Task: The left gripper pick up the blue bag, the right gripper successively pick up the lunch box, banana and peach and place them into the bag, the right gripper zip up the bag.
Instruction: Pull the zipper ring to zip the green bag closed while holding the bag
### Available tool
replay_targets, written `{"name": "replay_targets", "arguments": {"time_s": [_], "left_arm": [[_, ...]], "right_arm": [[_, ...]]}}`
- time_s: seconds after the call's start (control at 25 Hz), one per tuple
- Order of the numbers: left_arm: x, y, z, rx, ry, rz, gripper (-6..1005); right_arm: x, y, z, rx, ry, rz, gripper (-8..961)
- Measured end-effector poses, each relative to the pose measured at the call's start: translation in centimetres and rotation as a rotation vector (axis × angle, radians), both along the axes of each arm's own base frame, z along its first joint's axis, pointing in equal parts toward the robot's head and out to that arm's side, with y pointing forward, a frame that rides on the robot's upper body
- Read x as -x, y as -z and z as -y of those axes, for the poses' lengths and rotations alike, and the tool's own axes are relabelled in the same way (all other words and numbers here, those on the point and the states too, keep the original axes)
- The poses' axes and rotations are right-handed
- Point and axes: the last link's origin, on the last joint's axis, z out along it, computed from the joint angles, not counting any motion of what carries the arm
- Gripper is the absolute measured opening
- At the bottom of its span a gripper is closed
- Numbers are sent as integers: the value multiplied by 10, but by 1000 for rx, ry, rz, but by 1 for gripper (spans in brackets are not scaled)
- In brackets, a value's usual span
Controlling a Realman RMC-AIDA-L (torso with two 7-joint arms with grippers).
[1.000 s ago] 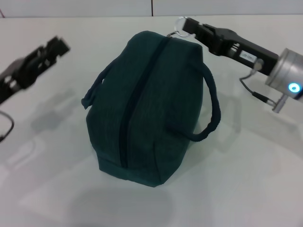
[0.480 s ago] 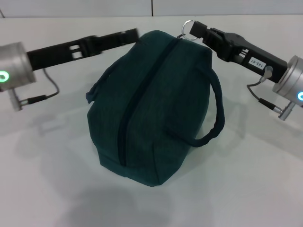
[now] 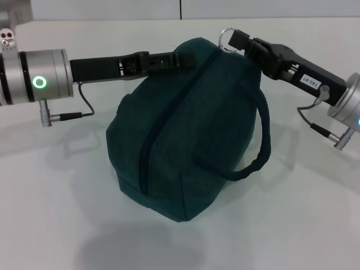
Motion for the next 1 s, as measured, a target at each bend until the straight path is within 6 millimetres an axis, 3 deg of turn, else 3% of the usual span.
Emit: {"name": "replay_targets", "arguments": {"time_s": [0.16, 0.6, 0.8, 1.0], "left_arm": [[0, 1, 1, 16, -22, 8, 816], [-1, 1, 6, 34, -7, 35, 596], [-5, 4, 8, 45, 13, 43, 360], [-6, 4, 10, 47, 25, 51, 313]], "right_arm": [[-1, 0, 1, 2, 0, -3, 117], [-5, 0, 4, 4, 12, -5, 122], [-6, 0, 5, 5, 17, -7, 124], [-13, -5, 5, -9, 60, -43, 125]]}}
